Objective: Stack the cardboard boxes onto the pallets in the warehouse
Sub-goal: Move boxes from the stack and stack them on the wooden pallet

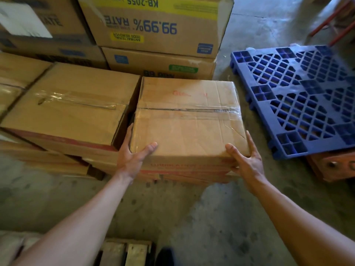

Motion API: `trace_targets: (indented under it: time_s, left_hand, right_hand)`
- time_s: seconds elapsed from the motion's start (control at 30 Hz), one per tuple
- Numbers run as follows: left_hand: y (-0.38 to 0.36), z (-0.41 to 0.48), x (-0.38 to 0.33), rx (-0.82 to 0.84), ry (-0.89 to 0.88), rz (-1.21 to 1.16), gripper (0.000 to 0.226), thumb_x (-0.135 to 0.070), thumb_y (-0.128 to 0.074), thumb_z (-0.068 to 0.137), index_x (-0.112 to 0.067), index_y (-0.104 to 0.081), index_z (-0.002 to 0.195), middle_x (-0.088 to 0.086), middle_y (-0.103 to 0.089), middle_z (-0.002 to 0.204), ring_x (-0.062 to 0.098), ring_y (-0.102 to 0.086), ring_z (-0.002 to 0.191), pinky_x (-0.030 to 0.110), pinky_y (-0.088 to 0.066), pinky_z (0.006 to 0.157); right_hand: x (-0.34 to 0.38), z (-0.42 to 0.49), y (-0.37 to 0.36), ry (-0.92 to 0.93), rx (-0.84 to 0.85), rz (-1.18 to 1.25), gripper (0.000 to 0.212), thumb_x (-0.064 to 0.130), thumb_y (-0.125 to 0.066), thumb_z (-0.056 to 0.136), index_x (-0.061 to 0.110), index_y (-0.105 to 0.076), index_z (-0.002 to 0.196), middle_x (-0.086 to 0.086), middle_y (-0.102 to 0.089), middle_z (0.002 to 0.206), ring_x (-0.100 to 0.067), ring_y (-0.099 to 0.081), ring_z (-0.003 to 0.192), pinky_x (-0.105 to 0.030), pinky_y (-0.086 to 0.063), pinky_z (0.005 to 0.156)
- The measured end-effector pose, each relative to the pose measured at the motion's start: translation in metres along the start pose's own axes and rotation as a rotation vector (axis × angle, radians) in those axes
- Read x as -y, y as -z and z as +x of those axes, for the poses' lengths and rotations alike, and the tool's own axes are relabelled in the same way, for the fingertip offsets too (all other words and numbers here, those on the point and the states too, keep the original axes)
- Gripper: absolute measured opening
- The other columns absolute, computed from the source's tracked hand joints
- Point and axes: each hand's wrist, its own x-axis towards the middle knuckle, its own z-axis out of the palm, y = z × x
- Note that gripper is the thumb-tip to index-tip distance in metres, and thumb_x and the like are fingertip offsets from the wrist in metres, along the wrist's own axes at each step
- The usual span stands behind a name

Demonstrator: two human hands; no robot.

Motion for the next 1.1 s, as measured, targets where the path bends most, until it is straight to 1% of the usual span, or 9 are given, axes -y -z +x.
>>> trace_targets:
  time_s: [0.13,0.23,0.4,0.53,0.67,0.77,0.83,0.93,1.1]
  left_hand:
    - [-0.004,-0.063,-0.01,-0.037,-0.013,0.011,0.098,-0.061,-0.084,0.058,-0.047,-0.04,0.144,-0.004,-0.06,0.132,0.021,-0.061,0.118,0.05,-0.055,0.095]
    - [-0.011,-0.128,-0.02,-0.113,-0.039,0.029,0.084,-0.064,-0.078,0.055,-0.055,-0.045,0.132,-0.016,-0.063,0.119,0.009,-0.062,0.108,0.032,-0.056,0.084]
    - [-0.014,-0.244,-0.03,-0.297,-0.015,-0.027,0.11,-0.073,-0.086,0.042,-0.033,-0.052,0.138,-0.003,-0.064,0.127,0.021,-0.062,0.115,0.047,-0.053,0.099]
    - [-0.01,-0.348,-0.048,-0.406,0.022,-0.088,0.114,-0.067,-0.082,0.04,-0.016,-0.054,0.138,0.003,-0.066,0.123,0.007,-0.064,0.1,0.019,-0.054,0.074]
    - [0.011,-0.443,-0.052,-0.555,-0.026,-0.141,0.094,-0.061,-0.081,0.047,-0.022,-0.061,0.13,-0.01,-0.069,0.11,-0.002,-0.064,0.095,0.011,-0.05,0.069]
    - [0.033,-0.51,-0.043,-0.667,-0.028,-0.214,0.075,-0.042,-0.089,0.067,-0.03,-0.054,0.133,-0.01,-0.067,0.113,0.006,-0.066,0.101,0.014,-0.054,0.07]
    - [0.052,-0.554,-0.029,-0.752,-0.027,-0.256,0.074,-0.035,-0.087,0.074,-0.033,-0.051,0.138,-0.006,-0.068,0.119,0.013,-0.067,0.105,0.023,-0.058,0.078]
    - [0.081,-0.624,0.002,-0.875,0.006,-0.296,0.084,-0.042,-0.088,0.07,-0.039,-0.045,0.142,-0.006,-0.065,0.125,0.016,-0.065,0.11,0.045,-0.057,0.091]
    - [0.122,-0.746,0.068,-1.108,0.103,-0.307,0.094,-0.055,-0.089,0.06,-0.048,-0.043,0.141,-0.009,-0.064,0.124,0.019,-0.065,0.11,0.052,-0.058,0.09]
  right_hand:
    - [0.009,-0.044,0.027,0.008,0.02,-0.037,0.097,0.049,-0.079,0.068,0.053,-0.03,0.151,0.019,-0.045,0.12,-0.012,-0.058,0.104,-0.041,-0.059,0.083]
    - [0.02,-0.08,0.053,0.004,0.089,-0.069,0.098,0.055,-0.081,0.066,0.058,-0.03,0.149,0.018,-0.044,0.121,-0.025,-0.056,0.121,-0.053,-0.057,0.091]
    - [0.044,-0.149,0.102,0.069,0.233,-0.121,0.107,0.076,-0.084,0.047,0.068,-0.031,0.139,0.016,-0.05,0.124,-0.025,-0.06,0.12,-0.054,-0.057,0.092]
    - [0.062,-0.2,0.12,0.158,0.327,-0.199,0.104,0.08,-0.083,0.045,0.069,-0.036,0.137,0.014,-0.057,0.127,-0.023,-0.062,0.119,-0.054,-0.056,0.094]
    - [0.08,-0.264,0.103,0.254,0.443,-0.288,0.101,0.073,-0.079,0.061,0.052,-0.034,0.149,0.004,-0.052,0.14,-0.025,-0.056,0.125,-0.051,-0.052,0.101]
    - [0.081,-0.311,0.079,0.283,0.551,-0.314,0.09,0.057,-0.076,0.077,0.045,-0.031,0.154,-0.001,-0.043,0.151,-0.027,-0.044,0.136,-0.045,-0.042,0.109]
    - [0.074,-0.345,0.056,0.287,0.65,-0.329,0.092,0.061,-0.077,0.073,0.05,-0.03,0.152,-0.001,-0.041,0.152,-0.027,-0.045,0.135,-0.044,-0.043,0.108]
    - [0.052,-0.399,0.018,0.311,0.793,-0.381,0.099,0.075,-0.079,0.062,0.058,-0.031,0.146,0.0,-0.046,0.149,-0.026,-0.049,0.131,-0.052,-0.045,0.109]
    - [-0.006,-0.501,-0.034,0.325,1.041,-0.445,0.106,0.077,-0.078,0.057,0.055,-0.031,0.149,0.005,-0.049,0.146,-0.024,-0.051,0.131,-0.054,-0.046,0.108]
